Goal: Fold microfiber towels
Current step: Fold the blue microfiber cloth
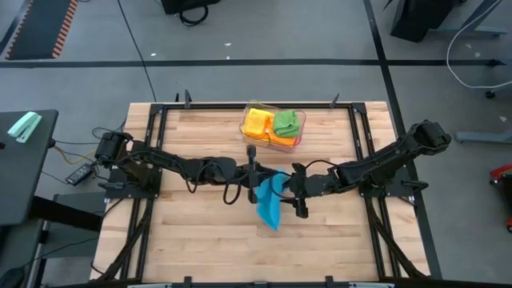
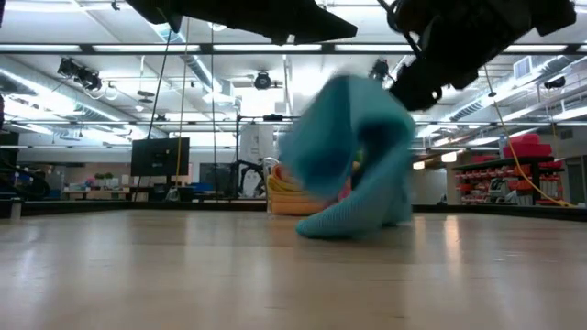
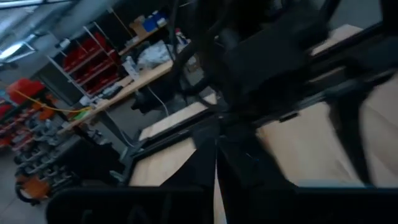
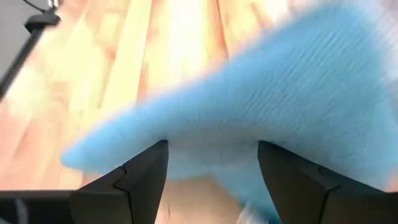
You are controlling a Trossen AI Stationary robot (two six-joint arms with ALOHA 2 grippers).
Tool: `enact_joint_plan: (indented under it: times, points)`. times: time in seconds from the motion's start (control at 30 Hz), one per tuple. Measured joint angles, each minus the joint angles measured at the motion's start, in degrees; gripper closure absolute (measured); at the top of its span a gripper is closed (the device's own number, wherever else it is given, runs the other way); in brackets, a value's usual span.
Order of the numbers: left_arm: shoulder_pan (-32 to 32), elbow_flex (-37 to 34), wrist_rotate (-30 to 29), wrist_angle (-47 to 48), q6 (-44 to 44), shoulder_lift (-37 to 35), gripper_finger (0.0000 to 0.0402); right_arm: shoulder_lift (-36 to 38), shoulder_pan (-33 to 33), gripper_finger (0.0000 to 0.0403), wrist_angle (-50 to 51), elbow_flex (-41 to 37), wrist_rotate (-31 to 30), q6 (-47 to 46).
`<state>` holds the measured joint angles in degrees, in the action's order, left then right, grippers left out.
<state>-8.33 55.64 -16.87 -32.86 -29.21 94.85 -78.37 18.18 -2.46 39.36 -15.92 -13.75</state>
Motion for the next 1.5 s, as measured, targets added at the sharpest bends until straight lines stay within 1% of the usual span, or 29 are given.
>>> enact_joint_plan:
  times: [0.17,0.3,0.43,0.57,0.73,0.97,1.1,1.23,1.37,1.5]
  points:
    - [1.14,0.00,0.47,-1.07,0.01,0.00,0.0395,0.07,0.29,0.0146,-0.12,1.37,-4.15,3.05]
    - [1.78,0.00,2.32,-1.02,0.00,0.00,0.0386,0.07,-0.19,0.0146,0.28,1.37,-6.12,4.26]
    - [1.80,0.00,3.57,-0.70,0.01,0.00,0.0372,0.07,-0.04,0.0146,3.61,1.37,-6.14,2.27]
    - [1.78,0.00,5.66,-0.61,-0.04,0.00,0.0369,-0.20,-0.05,0.0146,7.81,1.01,-6.51,-0.56]
    - [1.80,0.00,5.80,-0.18,-0.15,0.00,0.0379,-0.26,-0.05,0.0146,3.70,-3.41,-10.90,-5.79]
    - [1.78,0.00,5.80,0.83,0.02,0.00,0.0387,-0.28,-0.80,0.0146,2.91,-6.13,-15.18,-8.10]
    - [1.78,0.00,5.78,3.12,2.20,0.00,0.0379,-0.28,-1.43,0.0146,2.76,-6.15,-16.07,-9.12]
    - [1.96,0.02,5.56,3.46,3.22,0.00,0.0375,-0.31,-2.63,0.0146,1.75,-6.17,-16.84,-8.93]
    - [3.00,0.02,5.68,6.08,5.17,0.02,0.0383,-0.33,-3.61,0.0146,1.38,-6.17,-17.36,-9.33]
    - [4.49,0.04,5.47,7.90,9.95,0.00,0.0391,-0.35,-5.42,0.0146,1.43,-6.17,-17.33,-8.90]
